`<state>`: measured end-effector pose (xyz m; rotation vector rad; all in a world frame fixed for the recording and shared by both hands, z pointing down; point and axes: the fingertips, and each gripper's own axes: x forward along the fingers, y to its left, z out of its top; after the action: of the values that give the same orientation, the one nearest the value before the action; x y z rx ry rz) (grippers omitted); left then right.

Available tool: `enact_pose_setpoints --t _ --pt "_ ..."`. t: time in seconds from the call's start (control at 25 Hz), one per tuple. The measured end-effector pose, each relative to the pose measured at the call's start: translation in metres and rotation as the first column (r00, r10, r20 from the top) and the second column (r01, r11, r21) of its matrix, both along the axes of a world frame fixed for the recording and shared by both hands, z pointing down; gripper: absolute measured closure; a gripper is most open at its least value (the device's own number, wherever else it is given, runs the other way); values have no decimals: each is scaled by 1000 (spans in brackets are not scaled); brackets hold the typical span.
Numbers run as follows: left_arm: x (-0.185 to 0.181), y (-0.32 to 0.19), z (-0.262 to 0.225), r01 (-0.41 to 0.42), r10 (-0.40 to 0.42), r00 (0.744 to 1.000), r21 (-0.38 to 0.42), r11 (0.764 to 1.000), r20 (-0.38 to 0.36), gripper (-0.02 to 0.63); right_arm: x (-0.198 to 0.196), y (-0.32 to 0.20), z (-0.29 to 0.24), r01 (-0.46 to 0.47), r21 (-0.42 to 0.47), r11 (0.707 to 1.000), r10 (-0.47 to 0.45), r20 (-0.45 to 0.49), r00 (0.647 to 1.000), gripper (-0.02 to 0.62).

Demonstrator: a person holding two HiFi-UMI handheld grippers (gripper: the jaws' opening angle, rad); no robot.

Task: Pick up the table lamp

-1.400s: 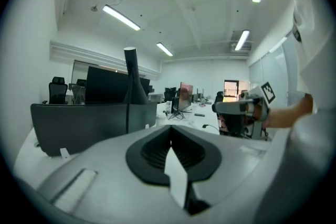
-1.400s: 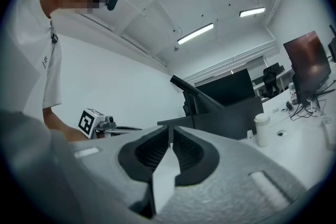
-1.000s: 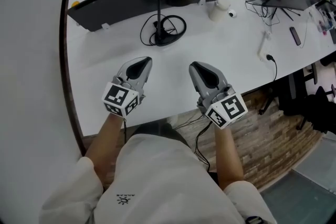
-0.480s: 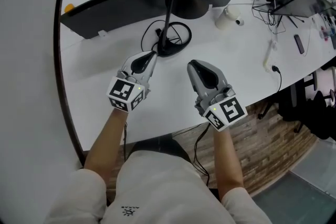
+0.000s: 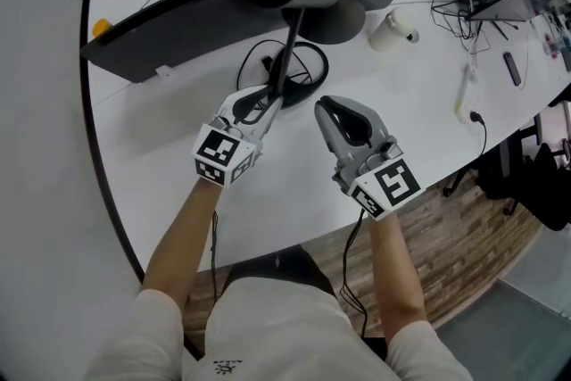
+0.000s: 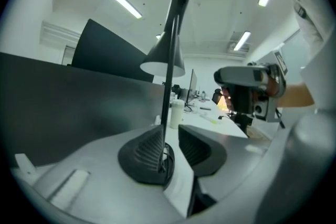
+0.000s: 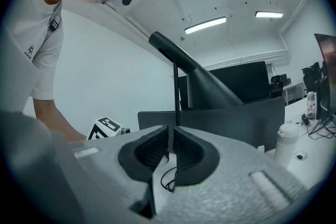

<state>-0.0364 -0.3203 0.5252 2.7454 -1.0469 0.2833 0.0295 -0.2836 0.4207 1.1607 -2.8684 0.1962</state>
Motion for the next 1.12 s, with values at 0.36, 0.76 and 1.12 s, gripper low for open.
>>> enact_pose_setpoints --t 0.36,0.76,1.12 --pt "12 -19 23 -69 69 998 3 998 8 494 -7 -17 11 -18 -3 1000 18 -6 1000 505" --pt "24 -32 37 -132 132 991 11 991 22 529 -13 -35 13 -36 13 999 36 -2 999 505" --pt "31 -38 43 -149 149 989 3 989 25 558 -22 -53 4 -22 53 998 20 40 999 503"
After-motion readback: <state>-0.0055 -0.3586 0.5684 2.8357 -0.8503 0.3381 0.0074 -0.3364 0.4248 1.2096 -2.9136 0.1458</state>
